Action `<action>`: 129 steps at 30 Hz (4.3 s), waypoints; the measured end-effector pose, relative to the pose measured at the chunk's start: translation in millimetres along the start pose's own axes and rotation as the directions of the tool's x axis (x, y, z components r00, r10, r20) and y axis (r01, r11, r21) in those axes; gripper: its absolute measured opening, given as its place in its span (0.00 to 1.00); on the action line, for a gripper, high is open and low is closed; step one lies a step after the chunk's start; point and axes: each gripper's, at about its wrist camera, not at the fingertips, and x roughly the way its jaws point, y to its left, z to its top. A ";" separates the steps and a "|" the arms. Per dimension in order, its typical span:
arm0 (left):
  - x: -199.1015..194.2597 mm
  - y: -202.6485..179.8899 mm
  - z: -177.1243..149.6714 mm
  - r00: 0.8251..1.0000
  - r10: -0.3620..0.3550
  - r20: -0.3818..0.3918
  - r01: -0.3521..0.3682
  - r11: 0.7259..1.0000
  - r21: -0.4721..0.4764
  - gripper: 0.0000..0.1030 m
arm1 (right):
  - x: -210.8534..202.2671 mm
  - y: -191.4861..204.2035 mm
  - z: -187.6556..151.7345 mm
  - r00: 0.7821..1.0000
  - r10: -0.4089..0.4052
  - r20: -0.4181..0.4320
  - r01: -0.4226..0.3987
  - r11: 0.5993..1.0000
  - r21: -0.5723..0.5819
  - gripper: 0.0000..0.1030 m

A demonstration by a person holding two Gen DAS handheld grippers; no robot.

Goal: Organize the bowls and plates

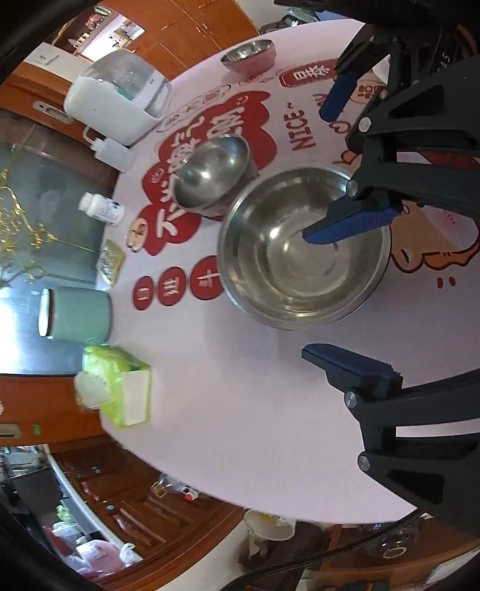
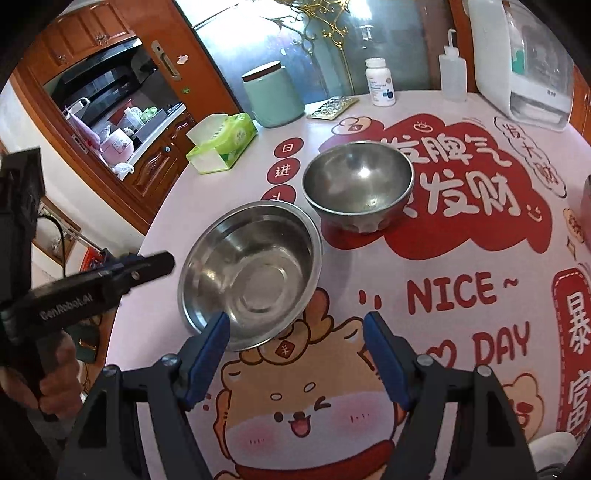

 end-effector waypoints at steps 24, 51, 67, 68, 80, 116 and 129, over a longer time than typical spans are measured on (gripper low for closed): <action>50.3 24.8 -23.9 0.993 -0.057 -0.099 0.046 0.993 -0.109 0.36 | 34.8 5.4 -6.2 0.999 0.033 -0.020 -0.033 0.999 -0.013 0.33; 25.5 23.5 -50.1 0.992 -0.058 -0.111 0.049 0.995 -0.085 0.21 | 3.7 32.7 -27.0 0.999 0.024 0.025 -0.019 0.984 -0.174 0.23; -23.2 9.9 -91.6 0.994 -0.061 -0.093 0.055 0.996 -0.065 0.23 | -43.6 39.3 -62.6 0.998 0.023 0.064 -0.009 0.977 -0.212 0.23; -27.7 8.2 -94.5 0.994 -0.060 -0.087 0.055 0.997 -0.062 0.23 | -46.8 39.7 -64.6 0.997 0.024 0.067 -0.010 0.977 -0.213 0.23; -63.6 -16.6 -133.3 0.995 -0.061 -0.074 0.058 0.998 -0.039 0.23 | -83.2 27.7 -99.4 0.997 0.030 0.074 -0.015 0.980 -0.197 0.23; -83.3 -85.6 -245.3 0.951 -0.153 -0.268 0.196 0.971 0.140 0.25 | -134.4 -36.8 -211.4 0.998 -0.002 -0.061 -0.001 0.999 -0.054 0.23; -71.8 -94.1 -257.9 0.913 -0.177 -0.368 0.250 0.955 0.161 0.27 | -130.6 -45.2 -227.9 0.989 -0.009 -0.148 0.003 0.999 -0.040 0.23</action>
